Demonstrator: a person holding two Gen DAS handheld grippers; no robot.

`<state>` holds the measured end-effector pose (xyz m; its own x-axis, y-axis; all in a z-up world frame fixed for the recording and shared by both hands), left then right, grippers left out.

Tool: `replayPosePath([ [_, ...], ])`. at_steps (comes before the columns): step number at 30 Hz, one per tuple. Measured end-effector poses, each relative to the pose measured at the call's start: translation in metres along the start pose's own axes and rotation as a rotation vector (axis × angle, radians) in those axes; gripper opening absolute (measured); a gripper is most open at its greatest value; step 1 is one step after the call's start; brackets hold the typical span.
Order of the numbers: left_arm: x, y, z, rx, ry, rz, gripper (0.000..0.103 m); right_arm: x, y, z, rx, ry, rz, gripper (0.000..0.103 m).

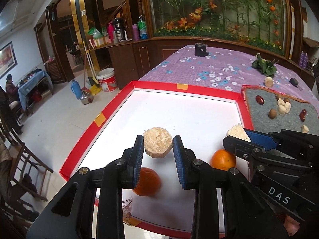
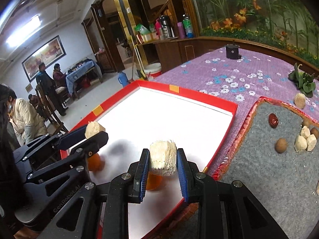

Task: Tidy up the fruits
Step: 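Carry the cake to the white tray and release it with the left gripper, then return the left tool over the grey mat toward another round cake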

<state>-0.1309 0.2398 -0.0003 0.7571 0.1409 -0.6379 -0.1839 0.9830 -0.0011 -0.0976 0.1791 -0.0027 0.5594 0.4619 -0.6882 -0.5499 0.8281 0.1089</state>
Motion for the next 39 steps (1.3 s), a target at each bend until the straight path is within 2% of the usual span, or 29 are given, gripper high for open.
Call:
replayPosePath([
  [12, 0.006, 0.009, -0.004, 0.007, 0.027, 0.061, 0.031, 0.01, 0.007, 0.002, -0.053, 0.004, -0.046, 0.027],
  [15, 0.006, 0.008, -0.004, 0.013, 0.036, 0.083, 0.041, 0.005, 0.005, 0.005, -0.043, -0.014, -0.039, 0.028],
  [17, 0.001, 0.009, -0.001, 0.022, 0.018, 0.112, 0.059, -0.002, 0.001, 0.008, -0.032, -0.041, -0.037, 0.03],
  [19, -0.004, 0.008, 0.002, 0.03, -0.003, 0.127, 0.063, -0.01, -0.003, 0.01, -0.014, -0.066, -0.036, 0.034],
  [26, -0.016, -0.001, 0.01, 0.056, -0.028, 0.13, 0.063, -0.027, -0.019, 0.016, 0.028, -0.109, -0.042, 0.037],
  [39, -0.025, -0.021, 0.017, 0.1, -0.041, 0.139, 0.063, -0.047, -0.04, 0.014, 0.081, -0.136, -0.027, 0.038],
])
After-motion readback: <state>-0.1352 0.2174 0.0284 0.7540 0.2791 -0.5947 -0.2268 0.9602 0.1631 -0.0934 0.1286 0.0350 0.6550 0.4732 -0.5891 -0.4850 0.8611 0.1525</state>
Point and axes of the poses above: each gripper's, at about its wrist camera, not at the fingertips, and x roughly the way its jaws point, y to its left, z to its top, the point moved 8 cm from there along x, roughly the way its jaws point, and after that the axes turned 10 degrees about -z, right-handed, at the moved point
